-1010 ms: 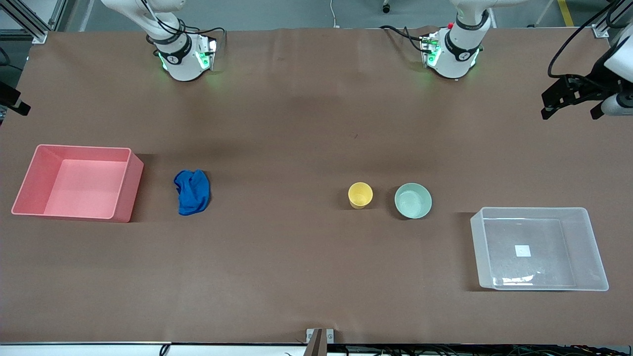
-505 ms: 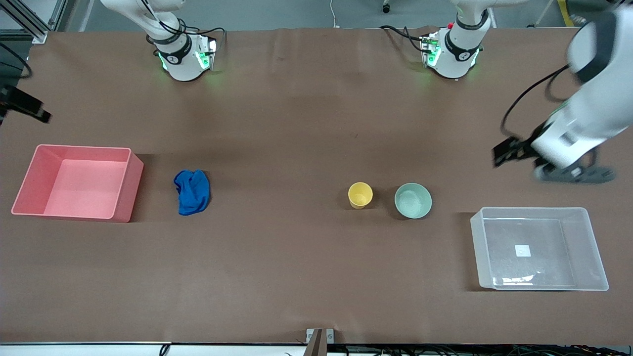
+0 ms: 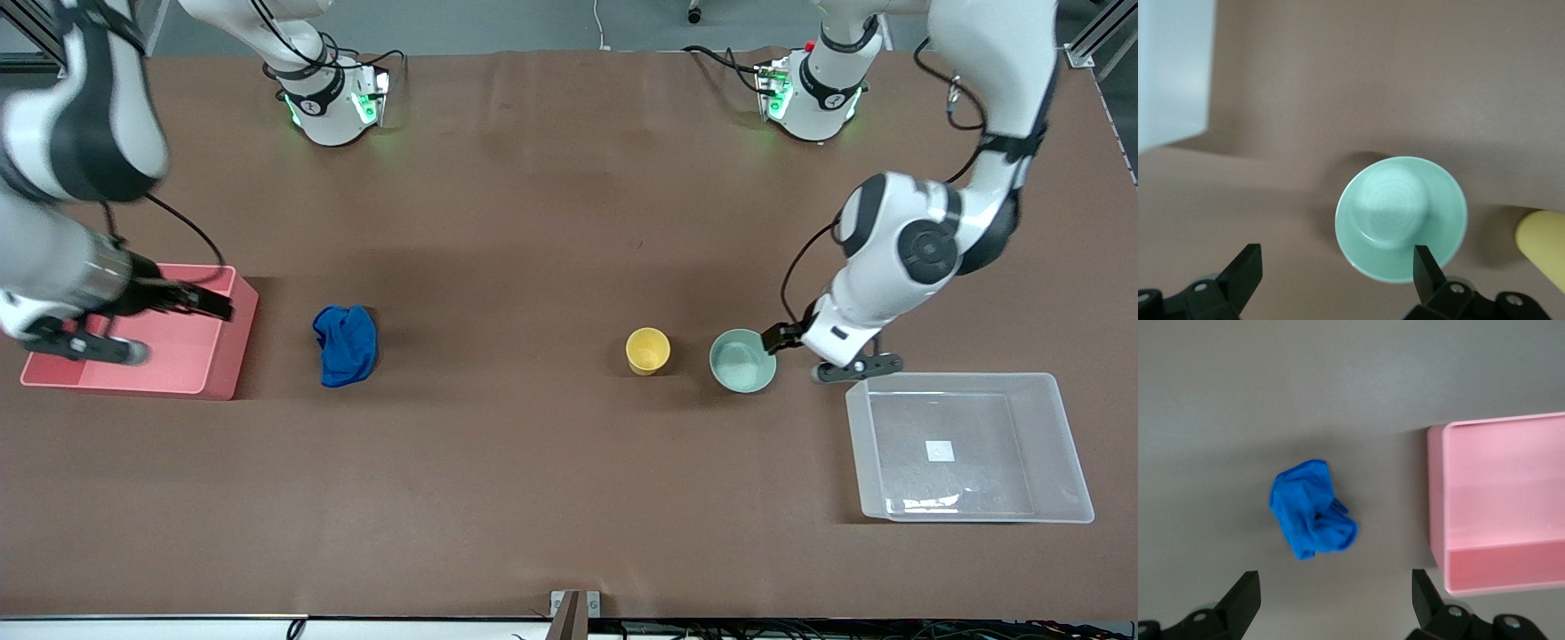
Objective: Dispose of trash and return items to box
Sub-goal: 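Grasp the blue cloth with the right gripper while the left gripper grasps the bowl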
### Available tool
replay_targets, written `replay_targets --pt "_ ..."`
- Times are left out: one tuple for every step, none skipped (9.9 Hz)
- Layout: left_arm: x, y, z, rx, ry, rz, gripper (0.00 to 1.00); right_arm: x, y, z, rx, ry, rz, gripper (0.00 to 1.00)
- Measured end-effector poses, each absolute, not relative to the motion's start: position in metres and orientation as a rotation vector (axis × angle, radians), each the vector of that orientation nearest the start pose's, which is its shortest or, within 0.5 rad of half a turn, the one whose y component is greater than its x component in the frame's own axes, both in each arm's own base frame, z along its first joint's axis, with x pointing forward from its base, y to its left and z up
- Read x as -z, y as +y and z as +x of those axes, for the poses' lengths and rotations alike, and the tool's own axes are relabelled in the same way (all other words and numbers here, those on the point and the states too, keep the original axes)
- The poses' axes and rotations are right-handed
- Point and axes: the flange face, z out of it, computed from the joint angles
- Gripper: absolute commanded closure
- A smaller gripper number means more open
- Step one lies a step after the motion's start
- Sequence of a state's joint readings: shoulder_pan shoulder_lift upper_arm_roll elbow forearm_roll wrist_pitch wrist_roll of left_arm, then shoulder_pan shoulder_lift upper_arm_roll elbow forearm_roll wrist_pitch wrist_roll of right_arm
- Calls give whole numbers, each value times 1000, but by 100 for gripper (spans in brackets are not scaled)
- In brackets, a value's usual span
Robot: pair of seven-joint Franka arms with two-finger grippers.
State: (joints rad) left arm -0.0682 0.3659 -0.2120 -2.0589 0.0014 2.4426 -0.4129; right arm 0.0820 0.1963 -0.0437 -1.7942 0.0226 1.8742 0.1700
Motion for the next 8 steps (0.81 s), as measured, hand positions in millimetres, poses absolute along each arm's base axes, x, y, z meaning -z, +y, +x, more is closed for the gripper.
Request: replay_targets --pt "-231 -161 568 -24 -244 -3216 36 -389 39 597 -164 201 -3129 0" --pt "-209 -161 565 -49 -250 -3218 58 -356 49 589 -143 188 -3129 0" --pt "-195 -160 564 -70 -254 -3218 78 -328 57 579 -126 175 -3129 0" --pt "-190 -160 564 -80 -256 -3218 99 -304 63 571 -119 169 -3130 1" --pt "-189 -161 565 -77 -256 -3220 100 -281 71 567 -128 164 -3131 3" --pt "-193 -162 569 -62 -256 -3223 100 -260 76 565 -144 159 -3133 10" --pt "-199 -163 574 -38 -258 -3229 100 -241 79 564 -156 157 -3134 28" --pt "-207 -164 582 -11 -260 -3234 100 -226 79 563 -157 158 -3135 57"
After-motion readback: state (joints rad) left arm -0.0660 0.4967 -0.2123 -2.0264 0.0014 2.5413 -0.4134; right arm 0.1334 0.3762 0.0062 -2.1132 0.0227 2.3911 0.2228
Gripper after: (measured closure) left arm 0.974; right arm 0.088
